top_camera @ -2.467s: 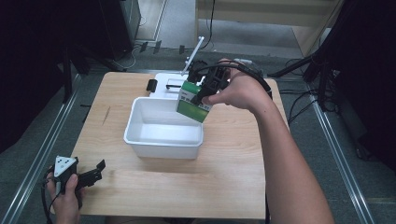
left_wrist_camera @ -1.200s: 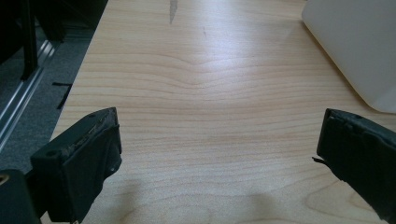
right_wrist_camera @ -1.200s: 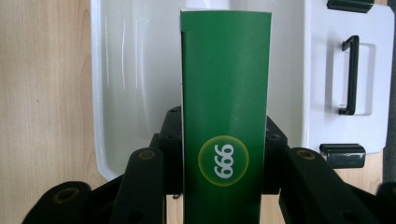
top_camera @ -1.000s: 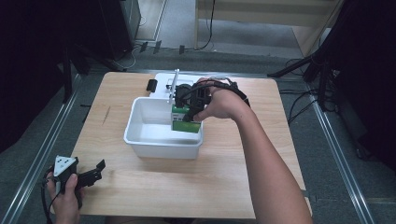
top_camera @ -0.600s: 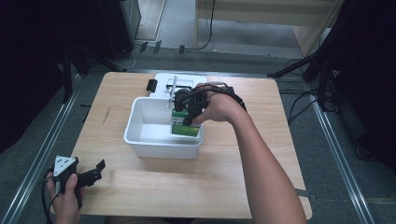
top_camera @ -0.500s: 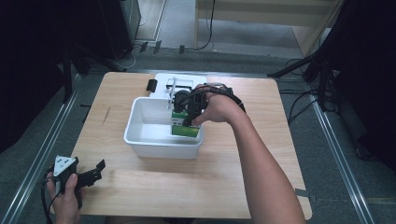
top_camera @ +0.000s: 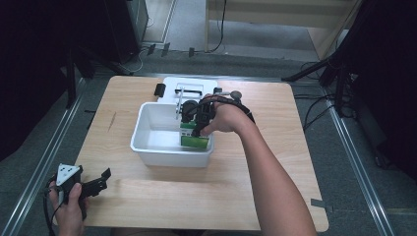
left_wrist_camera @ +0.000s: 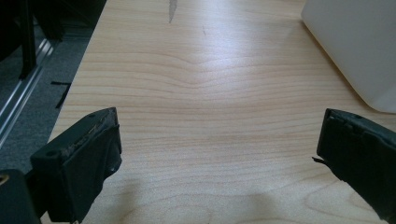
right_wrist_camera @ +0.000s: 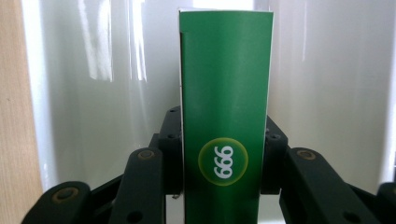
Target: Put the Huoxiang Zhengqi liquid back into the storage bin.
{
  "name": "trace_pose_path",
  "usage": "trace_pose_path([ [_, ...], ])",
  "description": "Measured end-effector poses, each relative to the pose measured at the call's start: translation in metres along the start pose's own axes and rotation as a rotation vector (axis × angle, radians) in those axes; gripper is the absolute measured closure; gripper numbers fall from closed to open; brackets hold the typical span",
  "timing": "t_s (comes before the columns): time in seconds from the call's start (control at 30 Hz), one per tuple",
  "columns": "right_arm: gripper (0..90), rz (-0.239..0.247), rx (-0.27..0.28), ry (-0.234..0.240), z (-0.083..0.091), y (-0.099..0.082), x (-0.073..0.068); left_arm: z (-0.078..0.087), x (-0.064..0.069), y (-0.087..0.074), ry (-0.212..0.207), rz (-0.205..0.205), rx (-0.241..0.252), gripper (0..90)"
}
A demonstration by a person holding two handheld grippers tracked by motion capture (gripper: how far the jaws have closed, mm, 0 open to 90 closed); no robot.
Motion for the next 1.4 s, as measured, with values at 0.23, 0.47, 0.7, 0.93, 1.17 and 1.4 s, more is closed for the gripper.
trace_pose_path([
  [0.23, 63.1, -0.006, -0.026, 0.003, -0.008, -0.002, 0.0, 0.0, 0.0, 0.0, 0.0, 0.0, 0.001, 0.8],
  [0.47, 61.7, -0.019, -0.016, 0.013, -0.009, -0.002, -0.001, 0.0, 0.0, 0.0, 0.0, -0.001, 0.0, 0.8],
  [0.7, 55.7, -0.068, 0.013, 0.008, 0.001, -0.003, 0.002, 0.0, 0.0, 0.0, 0.001, -0.005, -0.001, 0.8],
  [0.93, 44.4, -0.139, 0.03, -0.004, 0.01, -0.006, 0.005, 0.0, 0.001, 0.0, 0.002, -0.005, -0.003, 0.8],
  [1.17, 36.0, -0.236, 0.092, 0.001, 0.025, -0.005, 0.008, 0.0, 0.001, 0.0, 0.002, -0.004, -0.002, 0.8],
  [1.4, 30.1, -0.311, 0.118, -0.048, 0.039, -0.011, 0.013, 0.0, 0.001, 0.0, 0.003, -0.003, -0.001, 0.8],
])
Point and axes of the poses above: each handheld gripper's, and its own axes: z roughly backward along the jaws, y roughly out of its top, x roughly to its right, the point moved 10 cm from there along -z, roughly forward along the jaws, and after that the axes turned 2 degrees about -x, right-handed, at the moved point
